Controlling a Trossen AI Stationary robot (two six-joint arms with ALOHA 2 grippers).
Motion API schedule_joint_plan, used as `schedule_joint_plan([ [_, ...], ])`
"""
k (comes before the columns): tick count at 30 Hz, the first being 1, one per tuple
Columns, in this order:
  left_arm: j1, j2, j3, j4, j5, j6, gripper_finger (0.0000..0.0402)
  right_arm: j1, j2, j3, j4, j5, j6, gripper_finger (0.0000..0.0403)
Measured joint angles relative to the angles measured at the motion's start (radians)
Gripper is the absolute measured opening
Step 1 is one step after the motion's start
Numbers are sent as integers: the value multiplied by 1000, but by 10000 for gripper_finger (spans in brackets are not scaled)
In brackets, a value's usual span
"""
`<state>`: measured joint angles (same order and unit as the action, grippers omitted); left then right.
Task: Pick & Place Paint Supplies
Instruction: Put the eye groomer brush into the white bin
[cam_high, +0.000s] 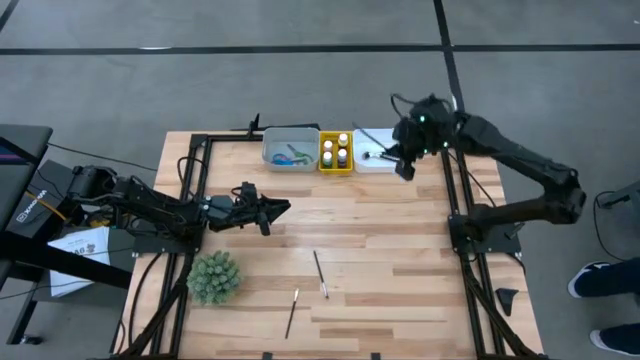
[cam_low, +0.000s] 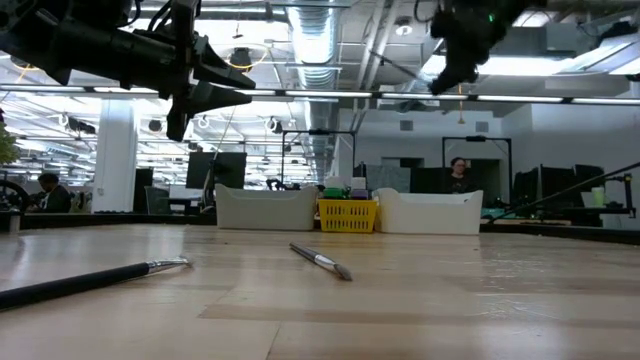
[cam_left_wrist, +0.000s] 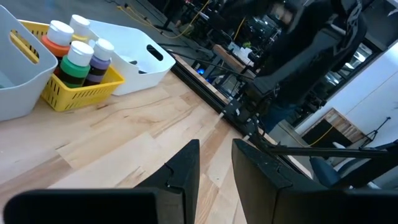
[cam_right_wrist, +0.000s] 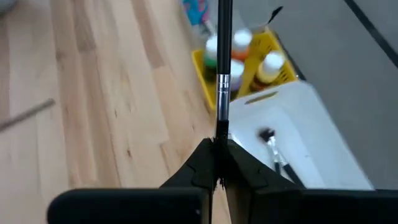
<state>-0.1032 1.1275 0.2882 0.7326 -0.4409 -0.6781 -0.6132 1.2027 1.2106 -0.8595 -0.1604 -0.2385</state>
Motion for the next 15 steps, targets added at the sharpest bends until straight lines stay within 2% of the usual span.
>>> schedule_joint_plan([
  [5,0,0,0,0,0,-8,88,-39,4,-157,100,2,-138,11],
  [11,0,0,0,0,0,-14,88,-136,104,-203,183,-1,-208,11],
  [15,0,0,0,0,0,-18,88,-199,181,-223,203,-39,-257,11],
])
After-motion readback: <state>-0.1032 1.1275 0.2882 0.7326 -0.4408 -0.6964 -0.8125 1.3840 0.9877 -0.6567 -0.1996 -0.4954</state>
